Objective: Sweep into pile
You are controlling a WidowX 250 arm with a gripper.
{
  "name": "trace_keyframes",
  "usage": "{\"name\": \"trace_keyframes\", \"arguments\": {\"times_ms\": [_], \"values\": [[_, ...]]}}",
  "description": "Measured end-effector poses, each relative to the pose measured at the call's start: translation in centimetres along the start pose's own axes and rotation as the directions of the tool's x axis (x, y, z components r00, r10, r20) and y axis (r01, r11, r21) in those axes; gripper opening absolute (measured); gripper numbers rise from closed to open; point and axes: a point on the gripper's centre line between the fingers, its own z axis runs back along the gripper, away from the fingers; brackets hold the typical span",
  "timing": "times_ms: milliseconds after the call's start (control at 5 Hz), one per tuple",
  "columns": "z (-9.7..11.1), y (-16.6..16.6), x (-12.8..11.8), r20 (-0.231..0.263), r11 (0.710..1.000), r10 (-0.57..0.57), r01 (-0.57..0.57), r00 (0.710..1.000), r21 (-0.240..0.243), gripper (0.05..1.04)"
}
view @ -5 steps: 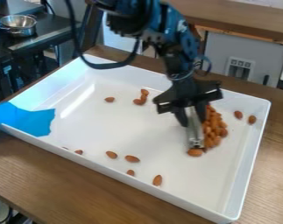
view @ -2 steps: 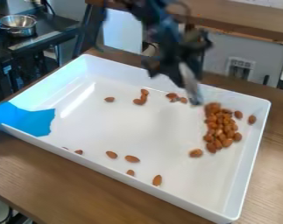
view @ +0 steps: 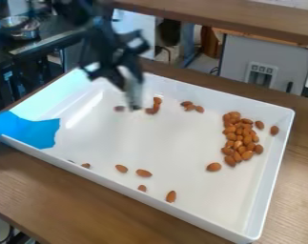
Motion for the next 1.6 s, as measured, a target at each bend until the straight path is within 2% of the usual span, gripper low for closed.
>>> {"name": "trace_keyframes", "arguments": {"times_ms": [200,400,600,800,1200,1600], "values": [[1.9,4.3,1.6,-0.003,0.999,-0.040,0.040,0.999,0.035,0.350],[1.1,6.9,2.4,-0.021,0.996,-0.041,0.043,0.999,0.076,0.350],[-0.8,8.8,3.6,-0.033,0.989,-0.045,0.050,0.998,0.143,0.350],[-2.7,8.7,4.0,-0.068,0.983,-0.046,0.057,0.997,0.172,0.350],[-4.4,5.8,3.2,-0.096,0.983,-0.101,0.115,0.990,0.145,0.350],[-6.3,2.6,1.7,-0.102,0.975,-0.175,0.187,0.979,0.122,0.350]]}}
